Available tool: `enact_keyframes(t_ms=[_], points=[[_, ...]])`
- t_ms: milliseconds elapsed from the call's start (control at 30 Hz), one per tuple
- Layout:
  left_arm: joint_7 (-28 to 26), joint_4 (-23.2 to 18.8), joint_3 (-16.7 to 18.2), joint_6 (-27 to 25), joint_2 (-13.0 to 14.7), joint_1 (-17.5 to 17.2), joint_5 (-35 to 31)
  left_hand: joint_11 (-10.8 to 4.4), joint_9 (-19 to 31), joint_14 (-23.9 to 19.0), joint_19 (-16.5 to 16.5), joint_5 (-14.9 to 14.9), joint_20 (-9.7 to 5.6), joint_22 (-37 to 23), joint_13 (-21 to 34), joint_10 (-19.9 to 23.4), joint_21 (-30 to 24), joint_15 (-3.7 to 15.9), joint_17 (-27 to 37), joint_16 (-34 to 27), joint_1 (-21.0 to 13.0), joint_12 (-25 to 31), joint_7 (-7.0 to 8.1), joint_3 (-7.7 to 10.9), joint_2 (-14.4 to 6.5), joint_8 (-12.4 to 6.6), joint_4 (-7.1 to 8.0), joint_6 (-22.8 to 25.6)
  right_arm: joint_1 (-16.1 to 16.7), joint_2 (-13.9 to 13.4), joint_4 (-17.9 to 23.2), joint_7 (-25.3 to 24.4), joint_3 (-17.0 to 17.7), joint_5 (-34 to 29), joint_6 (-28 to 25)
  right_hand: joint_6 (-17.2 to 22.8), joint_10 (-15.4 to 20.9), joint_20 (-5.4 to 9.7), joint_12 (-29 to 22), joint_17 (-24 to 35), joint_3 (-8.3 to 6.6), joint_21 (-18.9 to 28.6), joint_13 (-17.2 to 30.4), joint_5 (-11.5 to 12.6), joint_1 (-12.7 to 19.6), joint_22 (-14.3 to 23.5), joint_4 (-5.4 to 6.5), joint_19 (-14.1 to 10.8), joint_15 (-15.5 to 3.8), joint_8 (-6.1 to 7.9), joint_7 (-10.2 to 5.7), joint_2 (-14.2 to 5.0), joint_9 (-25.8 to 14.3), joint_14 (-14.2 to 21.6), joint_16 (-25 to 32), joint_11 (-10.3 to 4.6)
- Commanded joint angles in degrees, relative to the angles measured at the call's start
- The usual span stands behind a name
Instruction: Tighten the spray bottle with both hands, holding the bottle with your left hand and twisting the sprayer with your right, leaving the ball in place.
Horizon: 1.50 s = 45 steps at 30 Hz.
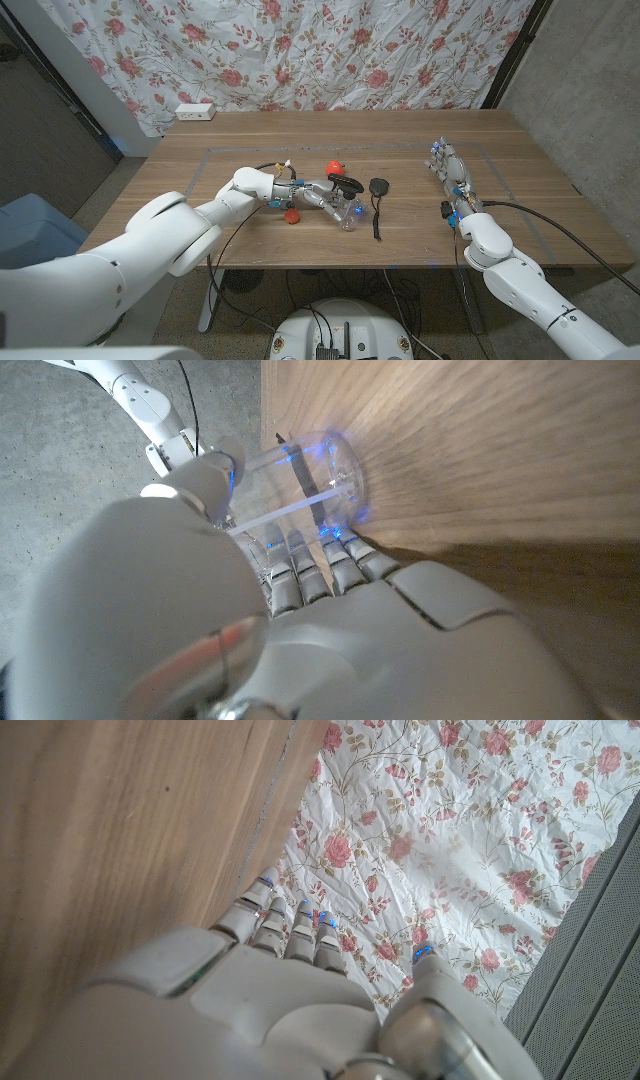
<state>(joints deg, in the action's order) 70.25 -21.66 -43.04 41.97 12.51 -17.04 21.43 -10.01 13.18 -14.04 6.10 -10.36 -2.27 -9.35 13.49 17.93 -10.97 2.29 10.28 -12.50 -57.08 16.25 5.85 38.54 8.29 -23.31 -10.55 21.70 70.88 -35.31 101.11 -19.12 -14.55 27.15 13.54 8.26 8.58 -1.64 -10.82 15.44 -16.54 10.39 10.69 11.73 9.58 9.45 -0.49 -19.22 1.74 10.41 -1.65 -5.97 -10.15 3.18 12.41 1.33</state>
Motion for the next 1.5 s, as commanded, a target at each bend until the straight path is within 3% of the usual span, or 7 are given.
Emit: enact_keyframes(t_ms=[33,300,1100,1267,1500], points=[[-0.65,0.29,0.53,-0.6,0.0,0.25,0.15,-0.39,0.68,-2.38,1.14,0.06,-5.94,-0.19,0.9,1.7,0.05,8.14,0.25,-0.84,-1.71,0.92,0.1,-1.06,-0.06,-1.46,0.08,1.55,-0.27,0.02,-0.17,-0.02,0.06,0.24,-0.48,-0.2,-0.3,-0.45,-0.2,-0.03,-0.09,0.39,0.12,-0.13,-0.33,0.2,-0.33,0.13,-0.2,0.29,-0.08,-0.09,-0.09,0.13,0.17,-0.06],[-1.74,0.29,1.16,-1.26,0.63,0.84,0.4,-0.65,1.51,-4.61,2.3,0.02,-6.09,-0.21,2.16,4.63,-0.06,8.46,0.58,-1.42,-3.04,2.26,0.15,-2.78,-0.72,-3.55,0.35,3.49,-0.82,-0.21,0.04,0.11,-0.05,0.25,-1.1,-0.23,-0.37,-0.48,-0.19,-0.06,-0.1,0.4,0.11,-0.12,-0.4,0.2,-0.41,0.11,-0.22,0.3,-0.05,-0.18,-0.09,0.07,0.17,-0.01],[0.42,-2.41,3.74,-0.95,1.72,1.44,3.28,-0.98,2.97,-7.82,4.3,-0.3,-5.73,-0.28,4.52,7.6,-0.21,9.23,1.53,-2.9,-3.66,3.84,0.04,-6.09,-2.97,-6.55,1.08,4.99,-3.3,0.38,-1.54,1.25,-0.94,0.27,-0.37,0.07,-0.24,-0.45,-0.28,-0.18,-0.19,0.4,0.11,-0.09,-0.57,0.2,-0.73,0.11,-0.3,0.42,0.08,-0.45,-0.09,0.14,0.26,-0.01],[0.01,-6.76,3.82,-2.48,3.28,0.05,3.78,-0.87,3.27,-8.14,4.61,-0.38,-5.56,-0.3,5.05,8.68,-0.22,9.11,1.73,-3.14,-3.6,4.39,0.09,-6.84,-3.49,-7.07,1.19,4.97,-3.31,-0.11,-0.8,1.42,-0.85,0.2,-0.69,0.18,-0.15,-0.42,-0.31,-0.2,-0.2,0.41,0.11,-0.09,-0.58,0.21,-0.8,0.1,-0.35,0.46,0.18,-0.48,-0.09,0.14,0.27,0.0],[-5.15,-19.32,3.07,-8.82,8.18,-3.64,3.14,-0.98,3.62,-8.97,5.01,-0.49,-5.33,-0.32,5.7,9.22,-0.24,9.01,1.99,-3.62,-3.35,4.76,0.12,-7.81,-4.19,-7.77,1.37,5.13,-3.27,-1.32,0.65,2.17,-0.46,0.54,-1.69,0.23,-0.14,-0.39,-0.31,-0.21,-0.25,0.42,0.11,-0.07,-0.64,0.21,-0.84,0.07,-0.22,0.47,0.21,-0.64,-0.09,0.14,0.3,0.05]])
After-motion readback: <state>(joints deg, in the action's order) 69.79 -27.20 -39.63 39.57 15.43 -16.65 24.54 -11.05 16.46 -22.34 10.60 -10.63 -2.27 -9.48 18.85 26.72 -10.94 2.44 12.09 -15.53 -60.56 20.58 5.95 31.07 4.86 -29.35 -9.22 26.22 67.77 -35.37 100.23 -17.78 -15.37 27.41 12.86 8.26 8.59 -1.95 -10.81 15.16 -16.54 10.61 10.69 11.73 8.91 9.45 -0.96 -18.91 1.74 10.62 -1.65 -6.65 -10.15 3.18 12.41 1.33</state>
